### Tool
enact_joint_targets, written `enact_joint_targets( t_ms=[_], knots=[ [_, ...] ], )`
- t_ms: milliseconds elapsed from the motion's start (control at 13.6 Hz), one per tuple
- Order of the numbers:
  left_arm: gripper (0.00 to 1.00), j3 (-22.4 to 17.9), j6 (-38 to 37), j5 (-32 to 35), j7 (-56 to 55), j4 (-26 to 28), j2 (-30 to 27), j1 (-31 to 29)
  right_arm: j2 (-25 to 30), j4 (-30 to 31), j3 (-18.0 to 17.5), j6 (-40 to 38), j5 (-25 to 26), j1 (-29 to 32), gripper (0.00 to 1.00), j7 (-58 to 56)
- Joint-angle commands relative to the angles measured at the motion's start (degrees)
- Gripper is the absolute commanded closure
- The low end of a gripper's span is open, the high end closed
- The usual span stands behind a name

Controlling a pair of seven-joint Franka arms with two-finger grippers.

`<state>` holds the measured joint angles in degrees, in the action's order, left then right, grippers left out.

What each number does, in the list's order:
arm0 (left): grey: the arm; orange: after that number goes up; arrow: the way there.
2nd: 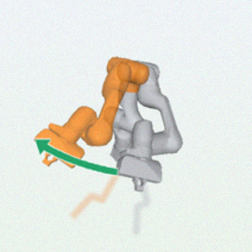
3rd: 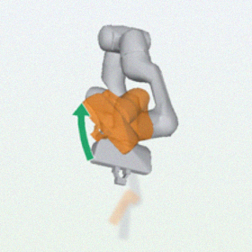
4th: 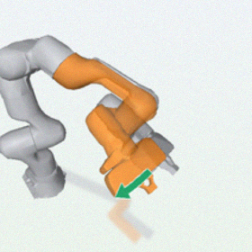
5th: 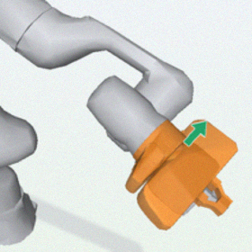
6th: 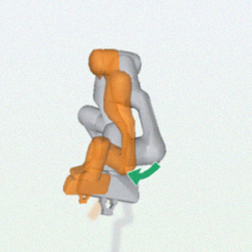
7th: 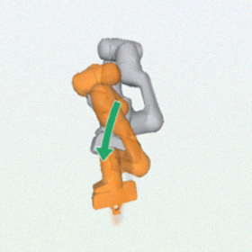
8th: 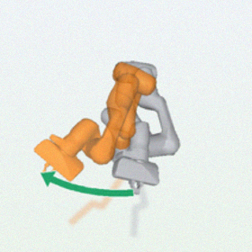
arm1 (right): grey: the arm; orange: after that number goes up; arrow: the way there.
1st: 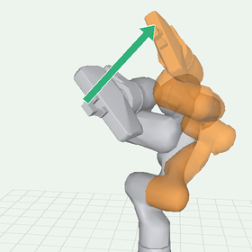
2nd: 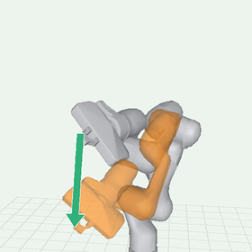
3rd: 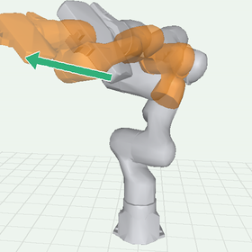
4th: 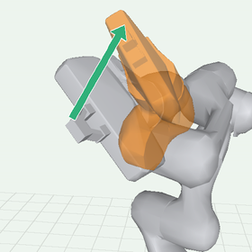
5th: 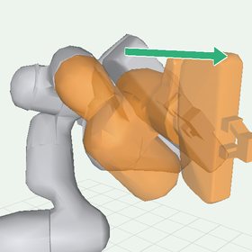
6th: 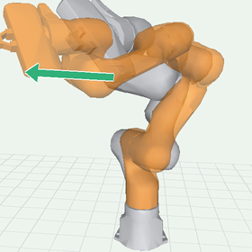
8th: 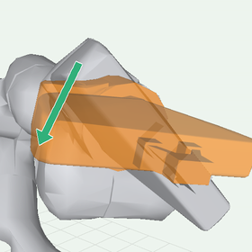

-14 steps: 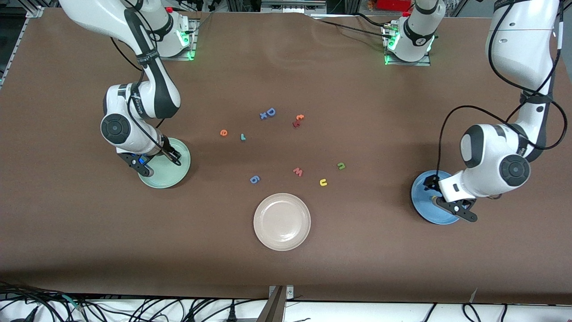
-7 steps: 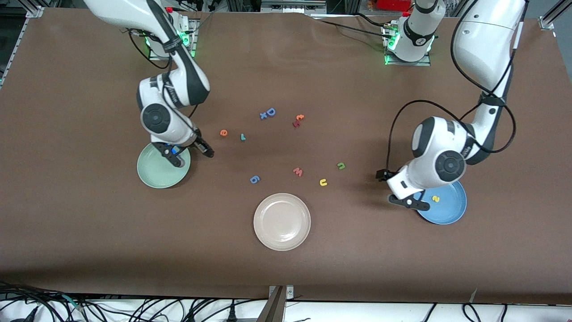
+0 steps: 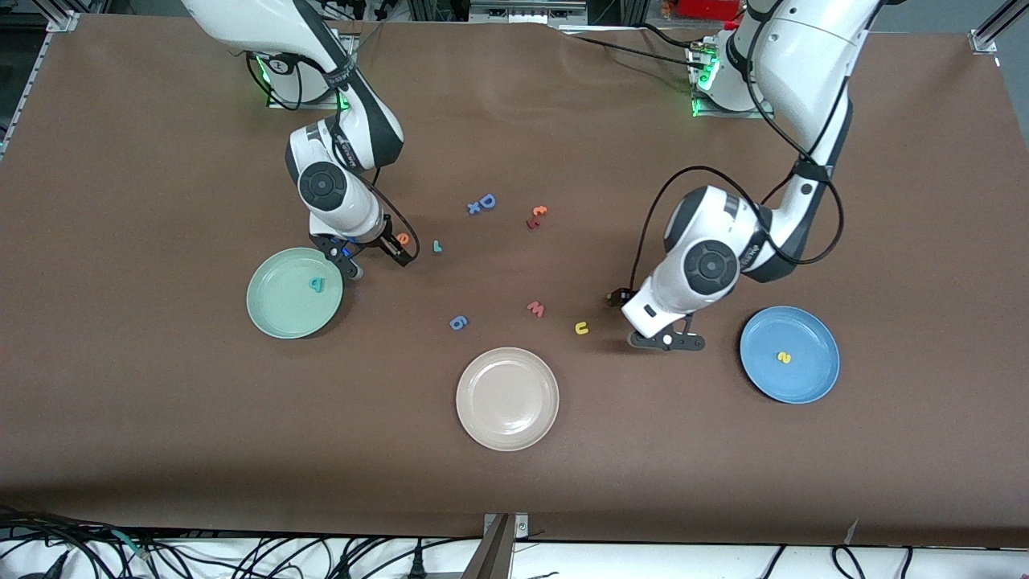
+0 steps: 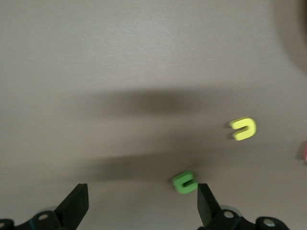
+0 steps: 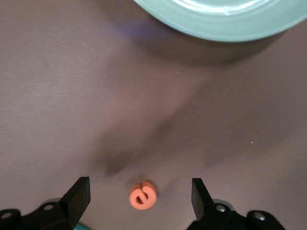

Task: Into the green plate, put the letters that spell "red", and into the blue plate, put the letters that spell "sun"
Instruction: 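Grasp the green u with the left gripper while the right gripper grasps orange e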

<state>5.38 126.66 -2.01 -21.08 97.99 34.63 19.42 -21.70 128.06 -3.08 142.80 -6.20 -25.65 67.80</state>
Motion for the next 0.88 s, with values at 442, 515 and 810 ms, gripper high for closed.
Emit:
enact_joint_targets(
  t_ms=[442, 515, 810],
  knots=[
    [0.00, -0.4, 14.2, 1.2, -9.6, 8.3, 1.4, 4.5, 0.3, 2.8, -1.1, 2.9, -0.7, -2.1, 0.08, 3.8],
    [0.01, -0.4, 14.2, 1.6, -10.5, 8.3, 1.4, 4.6, -0.2, 3.2, -1.1, 4.1, -0.7, -2.2, 0.09, 3.8],
    [0.20, -0.4, 18.5, 1.7, -10.9, 10.6, 1.5, 5.2, -0.7, 3.3, -1.1, 4.7, -0.7, -2.2, 0.26, 3.8]
  ],
)
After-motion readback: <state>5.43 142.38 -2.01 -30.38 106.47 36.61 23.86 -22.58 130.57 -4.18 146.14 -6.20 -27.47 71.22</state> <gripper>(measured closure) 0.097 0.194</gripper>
